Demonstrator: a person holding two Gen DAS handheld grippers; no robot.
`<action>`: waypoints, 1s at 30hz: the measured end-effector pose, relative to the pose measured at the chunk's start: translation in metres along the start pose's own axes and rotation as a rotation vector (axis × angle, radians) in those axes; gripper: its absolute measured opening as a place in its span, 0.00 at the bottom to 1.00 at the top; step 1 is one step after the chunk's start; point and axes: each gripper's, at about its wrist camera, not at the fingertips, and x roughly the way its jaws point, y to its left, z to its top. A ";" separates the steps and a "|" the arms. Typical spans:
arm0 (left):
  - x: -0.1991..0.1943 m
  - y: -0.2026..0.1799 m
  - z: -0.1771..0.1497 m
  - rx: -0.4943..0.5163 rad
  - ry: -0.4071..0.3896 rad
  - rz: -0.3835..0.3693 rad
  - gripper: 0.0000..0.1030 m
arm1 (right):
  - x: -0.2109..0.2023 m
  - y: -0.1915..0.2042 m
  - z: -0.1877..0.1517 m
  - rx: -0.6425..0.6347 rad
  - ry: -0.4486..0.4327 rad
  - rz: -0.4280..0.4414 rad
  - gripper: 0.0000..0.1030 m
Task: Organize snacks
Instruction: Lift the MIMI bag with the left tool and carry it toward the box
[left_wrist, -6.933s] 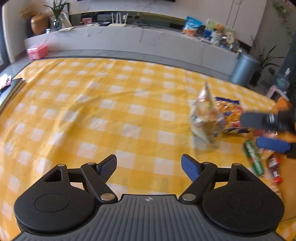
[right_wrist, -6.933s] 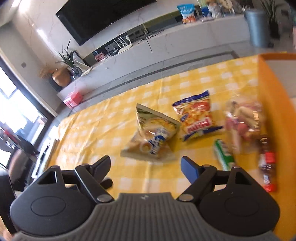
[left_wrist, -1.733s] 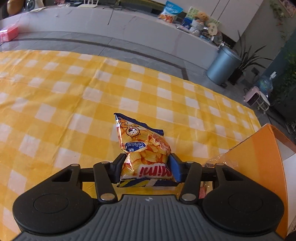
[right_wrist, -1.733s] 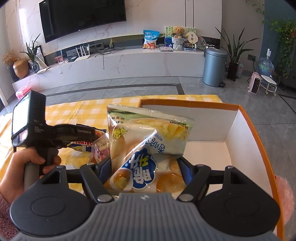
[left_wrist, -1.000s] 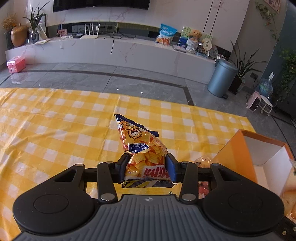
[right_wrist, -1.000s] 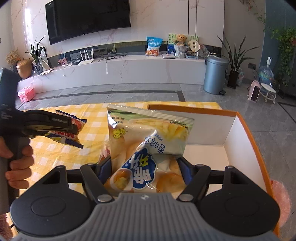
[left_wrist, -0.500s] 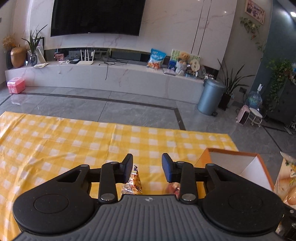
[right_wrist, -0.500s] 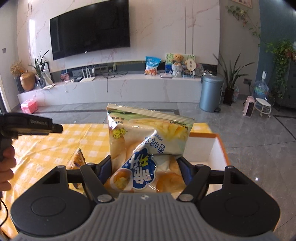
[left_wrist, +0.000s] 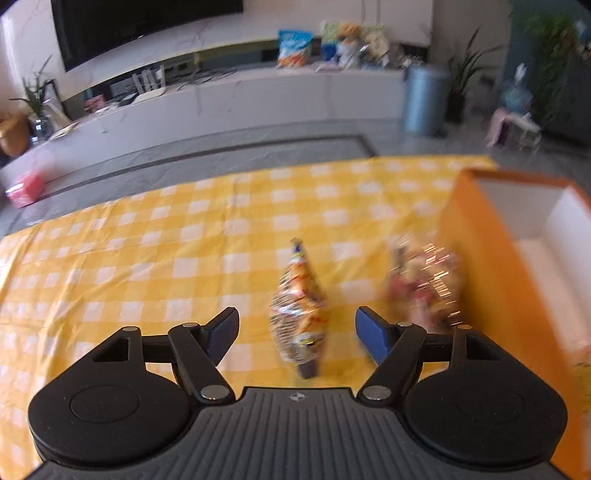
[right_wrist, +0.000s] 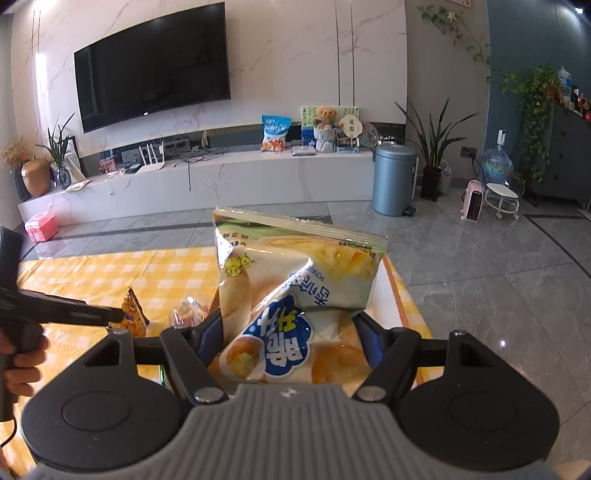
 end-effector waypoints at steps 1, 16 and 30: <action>0.009 0.001 -0.003 -0.002 0.016 0.020 0.82 | 0.003 0.001 -0.001 -0.005 0.007 0.001 0.69; 0.026 0.000 -0.013 -0.052 0.049 -0.011 0.33 | 0.031 0.005 -0.010 -0.046 0.068 -0.015 0.69; -0.097 -0.010 0.027 -0.072 -0.230 -0.078 0.32 | -0.006 -0.019 0.017 -0.109 -0.001 -0.075 0.69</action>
